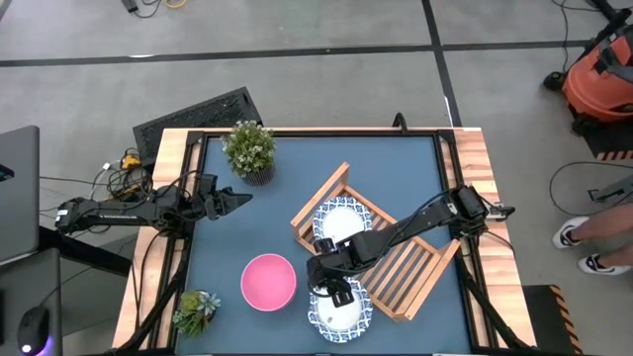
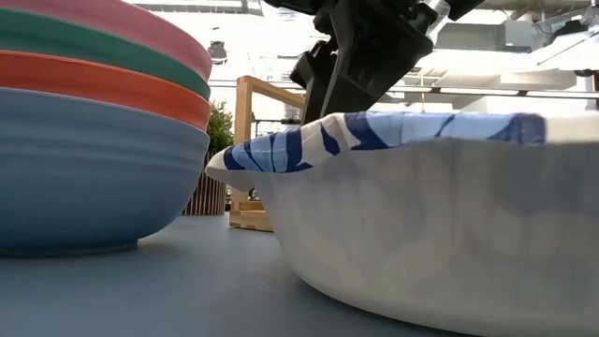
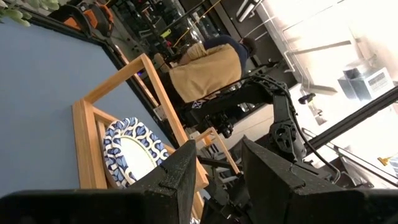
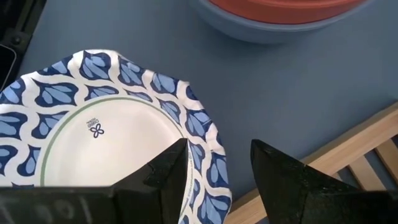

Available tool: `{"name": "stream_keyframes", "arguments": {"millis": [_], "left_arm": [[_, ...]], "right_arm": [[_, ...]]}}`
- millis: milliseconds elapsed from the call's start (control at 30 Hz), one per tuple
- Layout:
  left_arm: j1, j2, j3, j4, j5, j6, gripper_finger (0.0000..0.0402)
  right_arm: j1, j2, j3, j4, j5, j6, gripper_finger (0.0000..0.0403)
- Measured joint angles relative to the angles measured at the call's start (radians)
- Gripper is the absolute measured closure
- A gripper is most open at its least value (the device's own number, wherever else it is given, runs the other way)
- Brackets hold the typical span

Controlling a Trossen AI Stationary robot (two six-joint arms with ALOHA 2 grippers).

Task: Place and stack bowls onto a shelf
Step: Stack the blue patterned bowl on the top of the blue patterned bowl on the shelf

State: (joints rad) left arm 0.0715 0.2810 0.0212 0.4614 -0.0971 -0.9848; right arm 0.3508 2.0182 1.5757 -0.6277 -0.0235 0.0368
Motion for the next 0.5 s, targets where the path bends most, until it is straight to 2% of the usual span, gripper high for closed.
{"name": "stream_keyframes", "arguments": {"millis": [500], "left_arm": [[0.0, 0.0, 0.0, 0.0, -0.006, 0.001, 0.0289]], "right_arm": [[-0.014, 0.0, 0.0, 0.015, 0.0, -0.008, 0.0203]]}}
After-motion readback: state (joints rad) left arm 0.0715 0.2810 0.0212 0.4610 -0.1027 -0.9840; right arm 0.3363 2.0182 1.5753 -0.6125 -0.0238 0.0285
